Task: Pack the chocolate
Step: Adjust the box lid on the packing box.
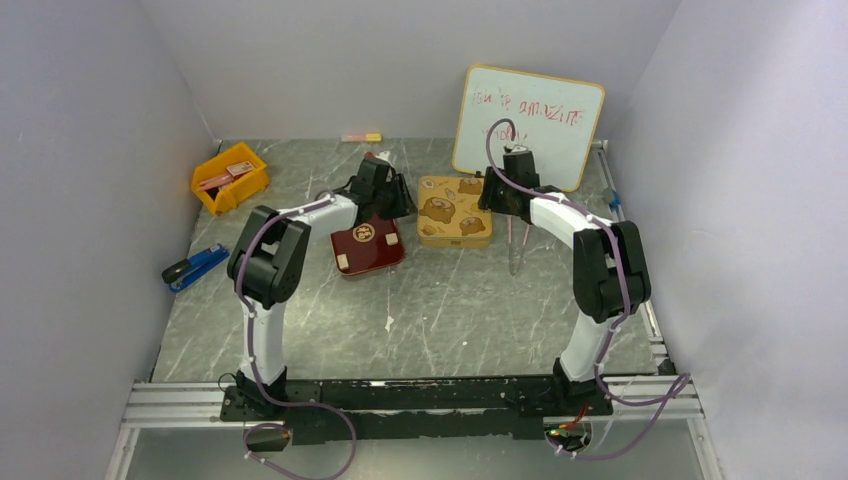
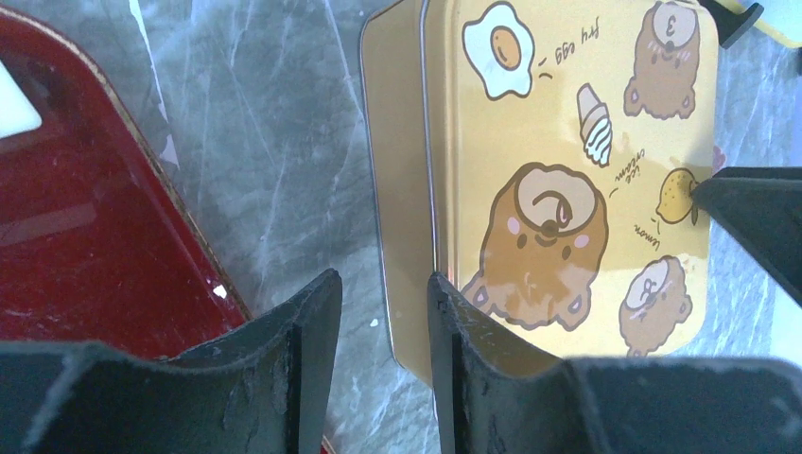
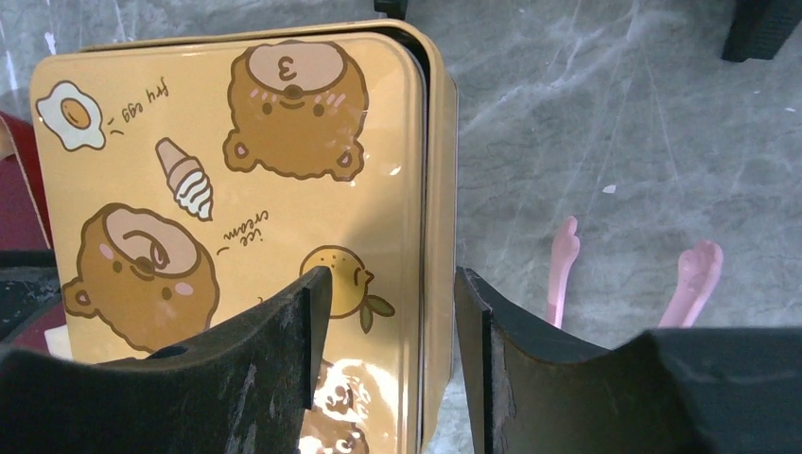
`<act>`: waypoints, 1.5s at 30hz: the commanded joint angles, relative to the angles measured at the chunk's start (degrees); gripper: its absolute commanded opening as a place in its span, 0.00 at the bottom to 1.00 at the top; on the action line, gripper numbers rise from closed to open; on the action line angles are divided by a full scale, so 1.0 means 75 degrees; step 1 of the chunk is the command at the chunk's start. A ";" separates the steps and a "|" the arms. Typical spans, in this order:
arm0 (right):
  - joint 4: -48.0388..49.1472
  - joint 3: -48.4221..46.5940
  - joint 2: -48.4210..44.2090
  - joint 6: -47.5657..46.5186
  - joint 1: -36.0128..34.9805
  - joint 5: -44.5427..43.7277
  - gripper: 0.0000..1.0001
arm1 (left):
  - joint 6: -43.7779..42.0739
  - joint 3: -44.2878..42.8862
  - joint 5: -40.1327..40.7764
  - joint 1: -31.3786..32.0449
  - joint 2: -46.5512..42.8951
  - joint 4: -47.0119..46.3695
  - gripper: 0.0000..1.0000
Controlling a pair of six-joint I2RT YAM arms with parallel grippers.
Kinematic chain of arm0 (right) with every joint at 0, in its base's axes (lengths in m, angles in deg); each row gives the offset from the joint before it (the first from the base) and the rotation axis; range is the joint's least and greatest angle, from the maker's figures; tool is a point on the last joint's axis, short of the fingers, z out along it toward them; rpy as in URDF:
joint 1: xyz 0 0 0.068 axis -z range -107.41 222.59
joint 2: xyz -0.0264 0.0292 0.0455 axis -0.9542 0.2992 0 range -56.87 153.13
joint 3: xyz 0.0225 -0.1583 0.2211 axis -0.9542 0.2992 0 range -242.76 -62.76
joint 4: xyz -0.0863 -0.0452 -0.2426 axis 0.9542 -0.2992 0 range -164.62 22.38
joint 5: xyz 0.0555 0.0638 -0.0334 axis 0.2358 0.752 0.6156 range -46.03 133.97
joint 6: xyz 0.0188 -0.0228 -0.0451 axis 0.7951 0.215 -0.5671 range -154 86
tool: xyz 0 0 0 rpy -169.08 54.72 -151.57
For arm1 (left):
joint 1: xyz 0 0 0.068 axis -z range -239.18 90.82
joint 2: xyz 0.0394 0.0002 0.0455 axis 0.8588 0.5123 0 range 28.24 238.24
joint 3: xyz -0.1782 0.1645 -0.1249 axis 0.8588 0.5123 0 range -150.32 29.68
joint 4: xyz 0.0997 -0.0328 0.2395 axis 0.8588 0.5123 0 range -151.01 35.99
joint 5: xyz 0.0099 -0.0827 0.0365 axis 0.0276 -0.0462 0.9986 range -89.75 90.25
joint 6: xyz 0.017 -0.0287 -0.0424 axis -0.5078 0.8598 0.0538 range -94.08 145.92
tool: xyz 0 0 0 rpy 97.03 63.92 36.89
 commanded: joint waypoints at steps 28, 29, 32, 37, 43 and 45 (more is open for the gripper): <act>0.0397 0.0064 0.1128 0.0164 0.0176 0.0833 0.56 | -0.0406 -0.1678 0.0010 0.0494 0.1036 0.0656 0.43; 0.0445 0.0120 0.1121 0.0174 0.0176 0.0871 0.56 | -0.0451 -0.1743 0.0049 0.0532 0.1074 0.0730 0.43; 0.0640 0.0361 0.1073 0.0220 0.0168 0.0977 0.56 | -0.0543 -0.1888 0.0170 0.0675 0.1188 0.0943 0.43; 0.0773 0.0530 0.1118 0.0276 0.0166 0.1121 0.55 | -0.0666 -0.2187 0.0275 0.0887 0.1435 0.1250 0.43; 0.0889 0.0647 0.1146 0.0305 0.0147 0.1245 0.53 | -0.0798 -0.2475 0.0439 0.1055 0.1652 0.1576 0.43; 0.0912 0.0684 0.1150 0.0304 0.0131 0.1303 0.47 | -0.0824 -0.2556 0.0495 0.1091 0.1723 0.1667 0.43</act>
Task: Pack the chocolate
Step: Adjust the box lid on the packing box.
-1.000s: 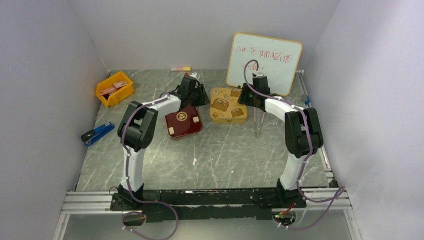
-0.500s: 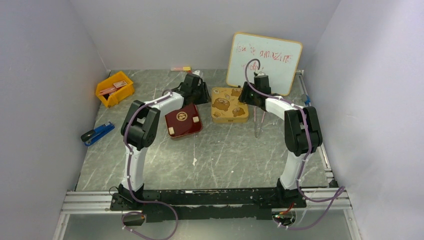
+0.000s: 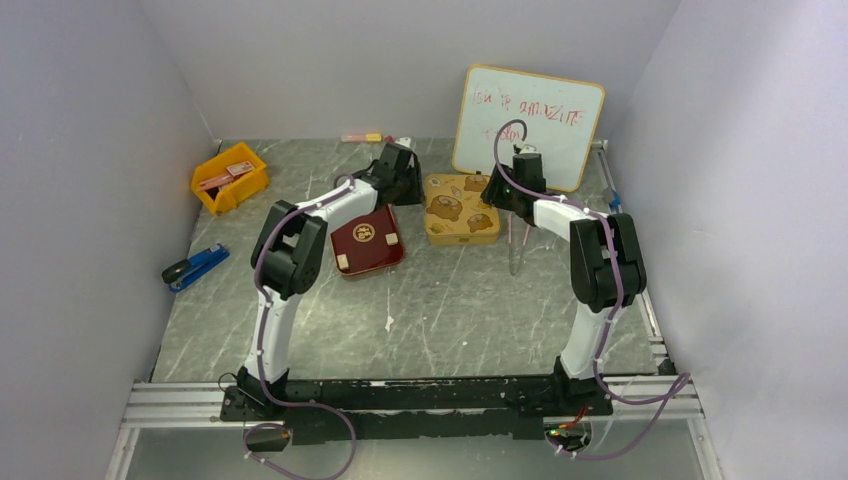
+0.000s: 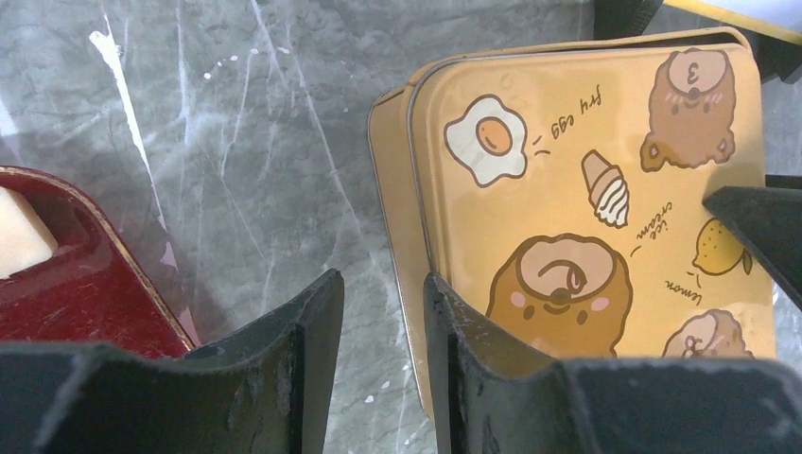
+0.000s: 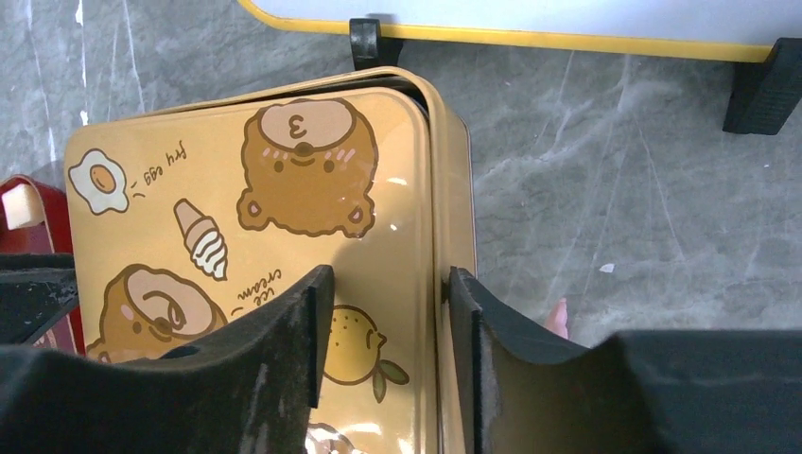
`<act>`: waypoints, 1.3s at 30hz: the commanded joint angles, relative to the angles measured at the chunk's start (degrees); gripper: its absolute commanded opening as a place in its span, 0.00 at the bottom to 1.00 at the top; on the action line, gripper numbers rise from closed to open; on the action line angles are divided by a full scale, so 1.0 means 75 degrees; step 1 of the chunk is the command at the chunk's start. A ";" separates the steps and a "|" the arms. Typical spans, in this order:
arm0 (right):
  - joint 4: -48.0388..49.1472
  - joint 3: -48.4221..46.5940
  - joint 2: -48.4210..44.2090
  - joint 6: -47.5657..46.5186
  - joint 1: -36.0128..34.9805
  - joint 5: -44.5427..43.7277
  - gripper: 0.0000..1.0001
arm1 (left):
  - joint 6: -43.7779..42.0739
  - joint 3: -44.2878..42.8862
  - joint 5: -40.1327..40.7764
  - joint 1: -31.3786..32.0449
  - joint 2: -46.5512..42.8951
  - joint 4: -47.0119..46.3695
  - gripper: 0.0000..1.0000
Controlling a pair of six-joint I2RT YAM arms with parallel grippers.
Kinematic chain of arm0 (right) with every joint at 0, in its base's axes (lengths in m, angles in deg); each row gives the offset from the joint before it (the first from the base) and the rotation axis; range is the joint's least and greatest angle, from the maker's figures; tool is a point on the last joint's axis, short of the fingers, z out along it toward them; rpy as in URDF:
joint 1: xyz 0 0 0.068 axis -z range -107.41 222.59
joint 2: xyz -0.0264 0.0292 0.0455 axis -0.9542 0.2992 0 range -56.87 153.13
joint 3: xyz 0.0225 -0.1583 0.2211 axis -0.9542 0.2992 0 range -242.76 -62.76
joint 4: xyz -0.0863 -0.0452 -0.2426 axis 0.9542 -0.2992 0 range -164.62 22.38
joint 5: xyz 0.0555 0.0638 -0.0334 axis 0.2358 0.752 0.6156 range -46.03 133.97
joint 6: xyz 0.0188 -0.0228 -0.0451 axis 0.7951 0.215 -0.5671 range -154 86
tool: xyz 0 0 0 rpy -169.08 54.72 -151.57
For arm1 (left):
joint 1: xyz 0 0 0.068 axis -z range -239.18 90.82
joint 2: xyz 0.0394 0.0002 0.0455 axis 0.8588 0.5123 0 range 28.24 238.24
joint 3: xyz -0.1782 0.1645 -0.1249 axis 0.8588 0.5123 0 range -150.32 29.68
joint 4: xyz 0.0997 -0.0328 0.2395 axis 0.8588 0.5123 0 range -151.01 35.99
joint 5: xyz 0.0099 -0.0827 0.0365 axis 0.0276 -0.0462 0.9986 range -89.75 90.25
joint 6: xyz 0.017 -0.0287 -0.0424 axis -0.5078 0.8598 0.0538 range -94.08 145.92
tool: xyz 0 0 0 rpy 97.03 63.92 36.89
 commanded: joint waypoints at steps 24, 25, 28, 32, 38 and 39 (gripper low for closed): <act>-0.0628 0.0805 -0.0043 0.0081 -0.0332 0.0332 0.38 | 0.0394 0.0737 0.0173 0.0444 -0.0250 -0.0002 0.39; -0.0637 0.0798 -0.0077 0.0083 -0.0329 0.0305 0.39 | 0.0454 0.0921 0.0173 0.0383 -0.0407 -0.0113 0.38; -0.0691 0.0737 -0.0134 0.0098 -0.0324 0.0237 0.39 | 0.0558 0.1394 0.0173 0.0211 -0.0863 -0.0385 0.36; -0.0753 0.0680 -0.0254 0.0119 -0.0322 0.0214 0.40 | 0.0615 0.1687 0.0537 0.0090 -0.1337 -0.0451 0.34; -0.0832 0.0796 -0.0469 0.0109 -0.0325 0.0234 0.40 | 0.0697 0.1966 0.0581 -0.0006 -0.1755 -0.0511 0.34; -0.0831 0.0848 -0.0519 0.0111 -0.0318 0.0237 0.40 | 0.0716 0.2025 0.0558 -0.0016 -0.1821 -0.0556 0.34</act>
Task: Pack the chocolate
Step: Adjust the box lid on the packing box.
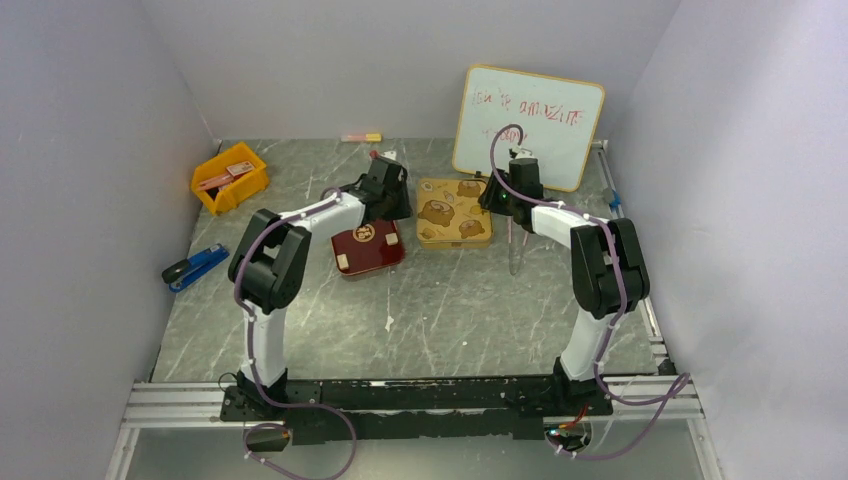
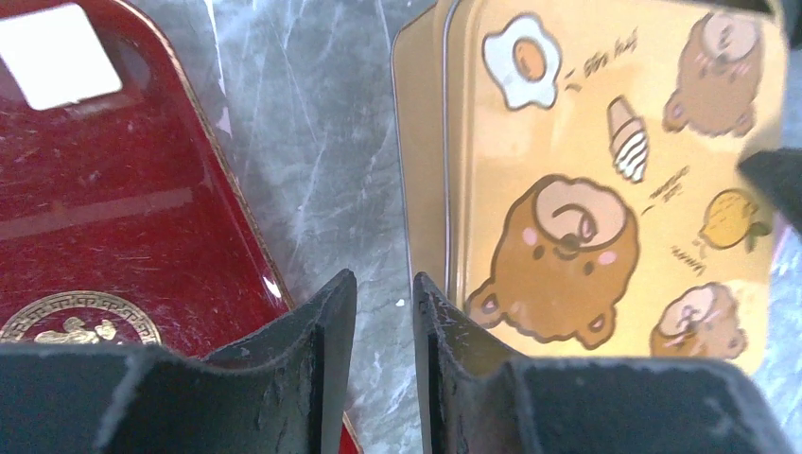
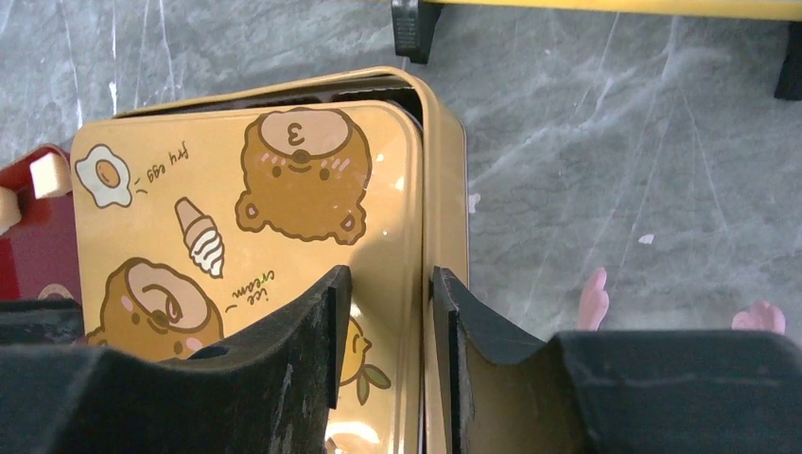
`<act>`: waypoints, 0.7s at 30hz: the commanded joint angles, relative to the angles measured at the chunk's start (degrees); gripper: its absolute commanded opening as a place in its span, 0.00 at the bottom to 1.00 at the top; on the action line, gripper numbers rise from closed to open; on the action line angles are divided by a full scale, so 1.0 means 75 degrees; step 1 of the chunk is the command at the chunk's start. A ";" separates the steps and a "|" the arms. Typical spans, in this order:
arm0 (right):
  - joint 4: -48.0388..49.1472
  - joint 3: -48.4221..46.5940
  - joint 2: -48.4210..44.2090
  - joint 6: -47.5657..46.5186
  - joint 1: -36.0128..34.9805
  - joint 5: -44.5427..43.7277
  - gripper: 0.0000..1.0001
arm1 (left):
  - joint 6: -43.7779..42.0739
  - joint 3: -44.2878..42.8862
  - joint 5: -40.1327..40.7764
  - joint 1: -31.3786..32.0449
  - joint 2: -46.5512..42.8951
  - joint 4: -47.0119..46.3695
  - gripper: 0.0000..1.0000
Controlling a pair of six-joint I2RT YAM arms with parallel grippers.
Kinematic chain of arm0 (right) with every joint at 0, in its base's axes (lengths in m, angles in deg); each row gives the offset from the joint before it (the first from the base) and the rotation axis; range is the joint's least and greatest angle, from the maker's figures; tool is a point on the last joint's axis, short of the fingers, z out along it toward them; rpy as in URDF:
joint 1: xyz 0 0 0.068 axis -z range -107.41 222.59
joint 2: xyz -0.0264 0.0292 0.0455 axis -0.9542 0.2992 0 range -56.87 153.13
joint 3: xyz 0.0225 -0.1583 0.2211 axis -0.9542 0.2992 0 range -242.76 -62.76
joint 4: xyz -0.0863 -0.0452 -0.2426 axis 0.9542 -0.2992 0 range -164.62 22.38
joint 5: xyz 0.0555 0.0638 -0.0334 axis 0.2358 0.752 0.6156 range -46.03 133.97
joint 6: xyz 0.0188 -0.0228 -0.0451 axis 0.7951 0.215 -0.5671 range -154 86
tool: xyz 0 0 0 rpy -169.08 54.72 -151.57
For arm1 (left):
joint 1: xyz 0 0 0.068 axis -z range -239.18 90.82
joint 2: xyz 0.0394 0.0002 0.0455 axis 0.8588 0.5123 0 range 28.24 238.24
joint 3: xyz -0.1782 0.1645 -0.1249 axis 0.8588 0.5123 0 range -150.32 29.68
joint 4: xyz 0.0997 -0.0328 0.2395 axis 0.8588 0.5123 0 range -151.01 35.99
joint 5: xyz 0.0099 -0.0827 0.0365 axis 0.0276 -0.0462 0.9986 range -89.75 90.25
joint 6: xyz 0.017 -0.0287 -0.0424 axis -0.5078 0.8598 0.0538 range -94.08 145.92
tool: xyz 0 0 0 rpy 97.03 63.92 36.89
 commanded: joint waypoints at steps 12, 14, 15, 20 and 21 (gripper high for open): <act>-0.1166 0.0515 -0.0331 -0.0096 -0.0126 0.0189 0.40 | 0.0713 0.1153 -0.1233 -0.0454 -0.0978 -0.1450 0.39; -0.1166 0.0487 -0.0286 -0.0112 -0.0134 0.0184 0.40 | 0.0815 0.1383 -0.1495 -0.0505 -0.1021 -0.1862 0.40; -0.1150 0.0484 -0.0283 -0.0117 -0.0130 0.0183 0.40 | 0.0879 0.1486 -0.1588 -0.0527 -0.1048 -0.2010 0.40; -0.1066 0.0494 -0.0226 -0.0119 -0.0113 0.0200 0.40 | 0.1122 0.1928 -0.1910 -0.0579 -0.1202 -0.2735 0.40; -0.1042 0.0483 -0.0207 -0.0101 -0.0119 0.0212 0.40 | 0.1162 0.2010 -0.1987 -0.0583 -0.1241 -0.2899 0.40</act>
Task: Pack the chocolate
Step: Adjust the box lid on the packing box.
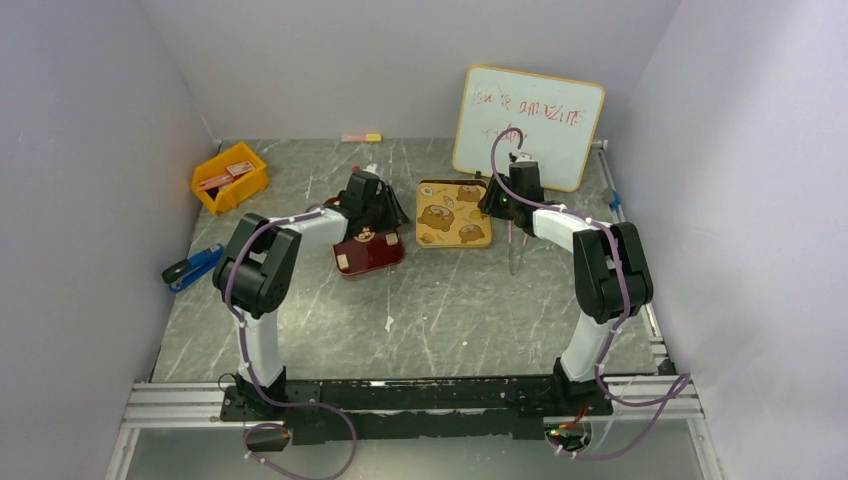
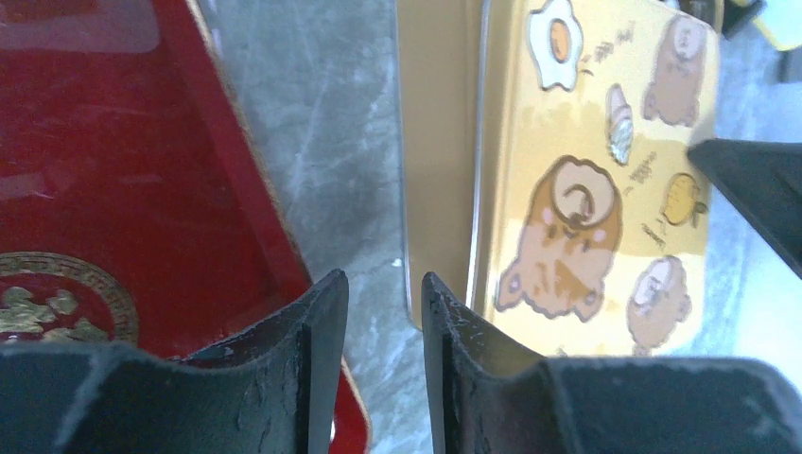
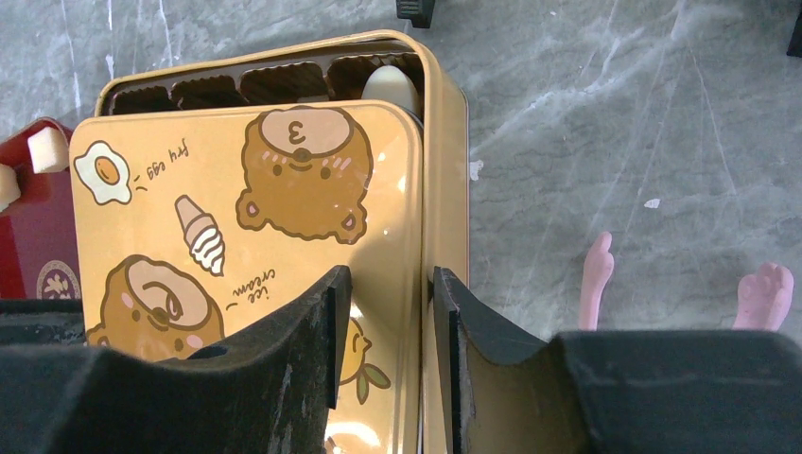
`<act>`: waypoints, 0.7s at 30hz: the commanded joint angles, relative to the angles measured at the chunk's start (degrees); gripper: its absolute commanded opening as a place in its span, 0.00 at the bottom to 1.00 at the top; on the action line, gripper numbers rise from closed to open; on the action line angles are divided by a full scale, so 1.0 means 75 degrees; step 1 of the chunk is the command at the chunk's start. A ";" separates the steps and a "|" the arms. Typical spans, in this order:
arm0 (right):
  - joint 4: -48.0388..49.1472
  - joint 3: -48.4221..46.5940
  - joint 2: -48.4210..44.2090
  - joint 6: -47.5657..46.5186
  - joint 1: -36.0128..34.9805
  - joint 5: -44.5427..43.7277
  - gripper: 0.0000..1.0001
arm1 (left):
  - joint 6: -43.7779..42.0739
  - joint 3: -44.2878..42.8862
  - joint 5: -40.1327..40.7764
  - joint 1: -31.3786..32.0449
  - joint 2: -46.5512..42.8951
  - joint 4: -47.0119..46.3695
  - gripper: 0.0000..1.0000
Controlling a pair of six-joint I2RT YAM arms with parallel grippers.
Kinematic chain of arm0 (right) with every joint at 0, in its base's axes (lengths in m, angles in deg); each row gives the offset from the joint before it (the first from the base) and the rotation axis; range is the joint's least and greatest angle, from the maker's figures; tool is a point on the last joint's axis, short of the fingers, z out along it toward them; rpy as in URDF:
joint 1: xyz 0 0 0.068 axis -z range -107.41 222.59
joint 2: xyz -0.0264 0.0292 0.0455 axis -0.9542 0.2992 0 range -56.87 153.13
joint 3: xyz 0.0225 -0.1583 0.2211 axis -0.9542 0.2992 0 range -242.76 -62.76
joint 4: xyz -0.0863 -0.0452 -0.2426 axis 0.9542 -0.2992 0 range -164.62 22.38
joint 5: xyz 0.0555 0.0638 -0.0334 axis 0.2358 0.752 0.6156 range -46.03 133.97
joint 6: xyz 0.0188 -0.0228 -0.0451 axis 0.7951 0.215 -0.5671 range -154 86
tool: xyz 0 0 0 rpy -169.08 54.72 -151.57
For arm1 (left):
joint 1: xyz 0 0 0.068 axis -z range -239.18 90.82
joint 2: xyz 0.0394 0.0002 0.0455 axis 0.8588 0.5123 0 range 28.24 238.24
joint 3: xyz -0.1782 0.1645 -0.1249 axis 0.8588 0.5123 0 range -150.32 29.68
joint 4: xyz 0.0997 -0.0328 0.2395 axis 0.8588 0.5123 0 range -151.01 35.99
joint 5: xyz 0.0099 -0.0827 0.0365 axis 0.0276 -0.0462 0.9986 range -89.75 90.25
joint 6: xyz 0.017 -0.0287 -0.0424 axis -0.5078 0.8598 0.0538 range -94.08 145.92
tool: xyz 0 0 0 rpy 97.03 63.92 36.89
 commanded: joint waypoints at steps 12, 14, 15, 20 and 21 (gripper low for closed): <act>-0.0811 0.0161 0.0130 -0.0157 -0.0063 0.0158 0.40 | 0.0968 0.0895 -0.1924 -0.0272 -0.0549 -0.2789 0.41; -0.0819 0.0160 0.0125 -0.0152 -0.0063 0.0152 0.40 | 0.0957 0.0874 -0.2007 -0.0273 -0.0466 -0.2807 0.41; -0.0804 0.0171 0.0119 -0.0159 -0.0056 0.0147 0.40 | 0.0929 0.0870 -0.2011 -0.0273 -0.0434 -0.2793 0.41; -0.0789 0.0143 0.0151 -0.0156 -0.0052 0.0177 0.40 | 0.0895 0.0792 -0.2107 -0.0273 -0.0261 -0.2794 0.43; -0.0792 0.0137 0.0153 -0.0158 -0.0052 0.0180 0.40 | 0.0890 0.0771 -0.2123 -0.0267 -0.0213 -0.2782 0.43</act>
